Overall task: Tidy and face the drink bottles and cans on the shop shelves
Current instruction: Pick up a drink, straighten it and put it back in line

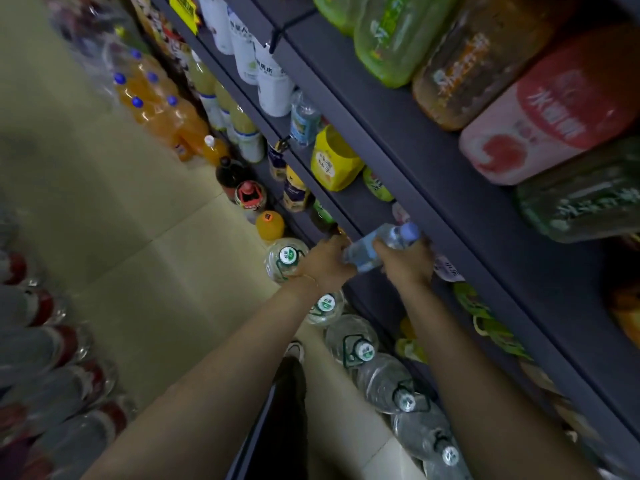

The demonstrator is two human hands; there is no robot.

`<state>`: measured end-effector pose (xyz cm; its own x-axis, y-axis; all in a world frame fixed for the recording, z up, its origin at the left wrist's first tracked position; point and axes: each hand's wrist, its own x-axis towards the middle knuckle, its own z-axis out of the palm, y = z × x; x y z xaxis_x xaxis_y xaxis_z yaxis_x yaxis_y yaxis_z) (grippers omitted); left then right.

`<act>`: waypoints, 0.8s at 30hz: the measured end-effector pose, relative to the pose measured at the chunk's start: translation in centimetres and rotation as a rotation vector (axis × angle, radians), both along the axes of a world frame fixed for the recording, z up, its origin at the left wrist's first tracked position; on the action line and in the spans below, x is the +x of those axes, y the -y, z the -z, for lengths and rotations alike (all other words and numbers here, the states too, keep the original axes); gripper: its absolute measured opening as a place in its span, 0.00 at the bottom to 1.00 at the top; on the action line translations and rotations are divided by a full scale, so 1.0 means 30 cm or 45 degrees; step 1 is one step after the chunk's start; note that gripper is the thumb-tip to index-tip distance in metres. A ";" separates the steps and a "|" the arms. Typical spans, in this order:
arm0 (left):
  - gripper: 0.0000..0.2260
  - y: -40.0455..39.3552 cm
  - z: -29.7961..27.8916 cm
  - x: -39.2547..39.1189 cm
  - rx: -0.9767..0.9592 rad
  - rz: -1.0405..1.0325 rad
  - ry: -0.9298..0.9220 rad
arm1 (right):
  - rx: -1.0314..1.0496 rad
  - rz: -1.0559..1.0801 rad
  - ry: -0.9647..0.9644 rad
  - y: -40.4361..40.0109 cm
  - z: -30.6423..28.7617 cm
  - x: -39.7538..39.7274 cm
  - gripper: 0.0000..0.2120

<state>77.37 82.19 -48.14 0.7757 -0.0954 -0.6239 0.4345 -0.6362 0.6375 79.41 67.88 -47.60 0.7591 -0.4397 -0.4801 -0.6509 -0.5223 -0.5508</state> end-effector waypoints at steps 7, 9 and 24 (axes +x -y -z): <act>0.24 0.177 -0.220 -0.228 -0.121 0.189 0.148 | 0.356 0.024 0.036 0.138 -0.188 -0.327 0.25; 0.17 0.260 -0.308 -0.333 -0.131 0.158 0.203 | 0.429 -0.053 0.087 0.222 -0.278 -0.446 0.23; 0.15 1.209 -1.303 -1.327 -1.152 -0.069 0.487 | 0.494 -0.286 0.687 1.168 -1.242 -1.546 0.29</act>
